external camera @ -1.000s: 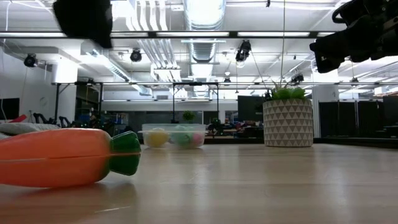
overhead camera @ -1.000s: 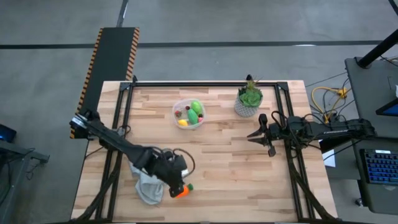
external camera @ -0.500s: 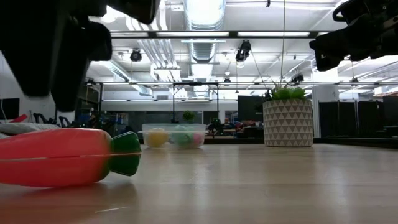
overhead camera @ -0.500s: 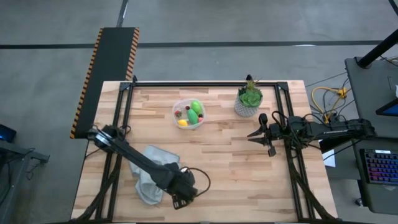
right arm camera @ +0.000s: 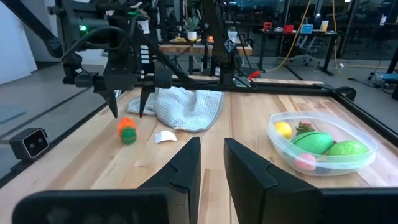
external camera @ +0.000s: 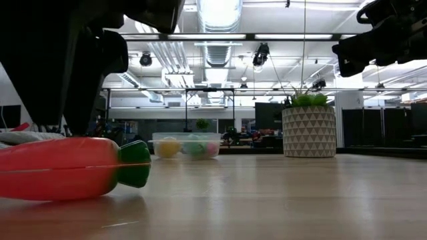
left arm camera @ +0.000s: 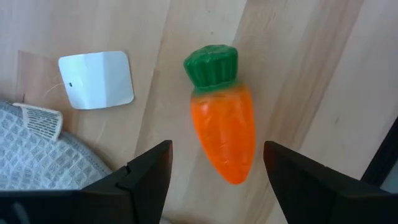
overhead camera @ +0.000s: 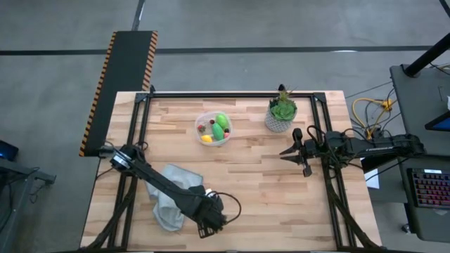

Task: Pick and placing Produce into tupperware
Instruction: Put the orange carrot into the transparent bin

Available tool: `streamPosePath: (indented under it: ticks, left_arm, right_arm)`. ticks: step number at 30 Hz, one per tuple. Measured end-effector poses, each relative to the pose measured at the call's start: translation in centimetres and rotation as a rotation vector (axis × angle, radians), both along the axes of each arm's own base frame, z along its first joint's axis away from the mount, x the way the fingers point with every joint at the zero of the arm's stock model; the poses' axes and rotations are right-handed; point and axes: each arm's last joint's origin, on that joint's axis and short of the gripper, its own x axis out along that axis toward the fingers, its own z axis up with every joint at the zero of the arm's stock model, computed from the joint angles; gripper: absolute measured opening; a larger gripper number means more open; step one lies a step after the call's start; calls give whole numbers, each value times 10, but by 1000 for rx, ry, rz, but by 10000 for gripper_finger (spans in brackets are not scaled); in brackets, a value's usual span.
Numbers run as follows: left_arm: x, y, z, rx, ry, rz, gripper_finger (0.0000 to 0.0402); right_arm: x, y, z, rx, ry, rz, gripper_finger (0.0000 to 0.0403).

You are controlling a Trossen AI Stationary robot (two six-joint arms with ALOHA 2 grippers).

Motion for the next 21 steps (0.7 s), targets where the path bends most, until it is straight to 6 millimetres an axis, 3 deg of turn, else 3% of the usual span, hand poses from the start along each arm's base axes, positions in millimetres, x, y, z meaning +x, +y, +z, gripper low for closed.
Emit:
streamPosePath:
  ticks: [21]
  left_arm:
    - [10, -6, -45, 33, 52, -51, 238]
  right_arm:
    - [0, 0, 0, 0, 1, 0, 63]
